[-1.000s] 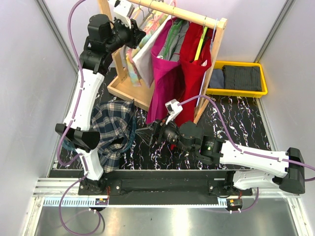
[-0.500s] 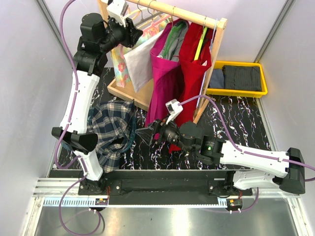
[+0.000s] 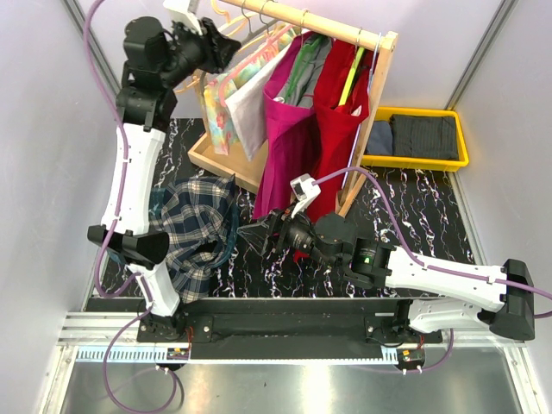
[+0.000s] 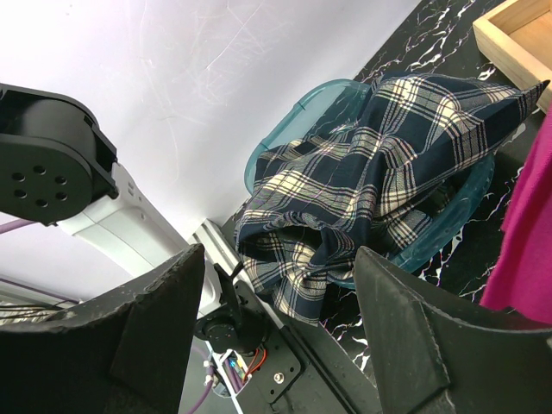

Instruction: Remove the skirt from the hanger

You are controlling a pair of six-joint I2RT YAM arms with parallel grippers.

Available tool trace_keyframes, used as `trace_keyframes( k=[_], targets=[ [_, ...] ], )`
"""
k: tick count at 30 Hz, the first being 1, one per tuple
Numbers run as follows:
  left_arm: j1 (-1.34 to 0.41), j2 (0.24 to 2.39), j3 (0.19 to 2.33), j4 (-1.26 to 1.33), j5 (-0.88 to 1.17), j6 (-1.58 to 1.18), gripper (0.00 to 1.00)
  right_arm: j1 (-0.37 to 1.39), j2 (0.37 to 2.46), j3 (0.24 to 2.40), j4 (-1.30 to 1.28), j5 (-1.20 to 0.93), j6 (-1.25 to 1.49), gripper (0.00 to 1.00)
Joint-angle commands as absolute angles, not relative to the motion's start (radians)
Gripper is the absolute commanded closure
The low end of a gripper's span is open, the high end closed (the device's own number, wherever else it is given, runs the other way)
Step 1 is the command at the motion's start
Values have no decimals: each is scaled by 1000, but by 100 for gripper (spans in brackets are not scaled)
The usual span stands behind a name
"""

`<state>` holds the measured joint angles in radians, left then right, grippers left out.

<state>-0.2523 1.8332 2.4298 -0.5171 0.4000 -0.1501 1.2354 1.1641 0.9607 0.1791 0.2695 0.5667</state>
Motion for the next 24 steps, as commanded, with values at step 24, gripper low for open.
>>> trace_keyframes(
  k=[24],
  targets=[
    [-259,1844,2382,-546,434,-6,89,1246,1111,945,258,268,540,22]
  ],
)
